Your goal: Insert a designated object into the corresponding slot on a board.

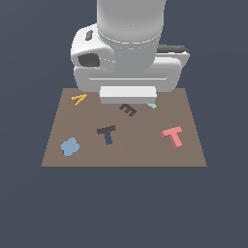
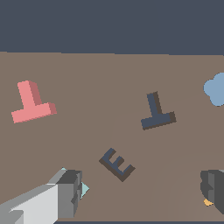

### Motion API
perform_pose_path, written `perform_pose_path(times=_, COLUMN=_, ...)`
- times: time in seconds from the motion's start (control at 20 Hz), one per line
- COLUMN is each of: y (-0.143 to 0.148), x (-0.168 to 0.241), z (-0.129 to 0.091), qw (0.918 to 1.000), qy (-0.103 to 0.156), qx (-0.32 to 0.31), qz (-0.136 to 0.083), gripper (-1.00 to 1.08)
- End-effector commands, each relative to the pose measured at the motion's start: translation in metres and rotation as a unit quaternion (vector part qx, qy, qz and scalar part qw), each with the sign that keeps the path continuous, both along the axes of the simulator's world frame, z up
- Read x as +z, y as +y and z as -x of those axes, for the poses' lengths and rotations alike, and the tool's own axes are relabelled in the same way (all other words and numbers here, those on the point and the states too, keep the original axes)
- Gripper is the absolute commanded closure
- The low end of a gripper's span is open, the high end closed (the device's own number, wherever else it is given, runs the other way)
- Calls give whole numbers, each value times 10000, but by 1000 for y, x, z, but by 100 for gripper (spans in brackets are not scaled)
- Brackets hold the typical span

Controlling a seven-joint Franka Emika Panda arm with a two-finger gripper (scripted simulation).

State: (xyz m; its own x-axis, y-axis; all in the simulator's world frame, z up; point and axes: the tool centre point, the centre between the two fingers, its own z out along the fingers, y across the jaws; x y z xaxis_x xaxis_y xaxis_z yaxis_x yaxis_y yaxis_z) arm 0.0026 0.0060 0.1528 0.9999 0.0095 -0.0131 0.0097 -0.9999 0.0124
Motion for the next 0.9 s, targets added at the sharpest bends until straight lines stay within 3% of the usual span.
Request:
perform_pose_path(times=0.0, y=0, x=0, z=0, qw=10000, qy=0, qx=0, qz=0, gripper=-92)
perform_pose_path(times=0.4, y=17, x=-12, z=-9, qw=9999, qy=-7, qx=146, qz=-12, gripper=-92)
perform_pose_path(times=0.85, y=75, x=-53, z=-35, qw=9979, qy=-29, qx=646, qz=-47, gripper=-92)
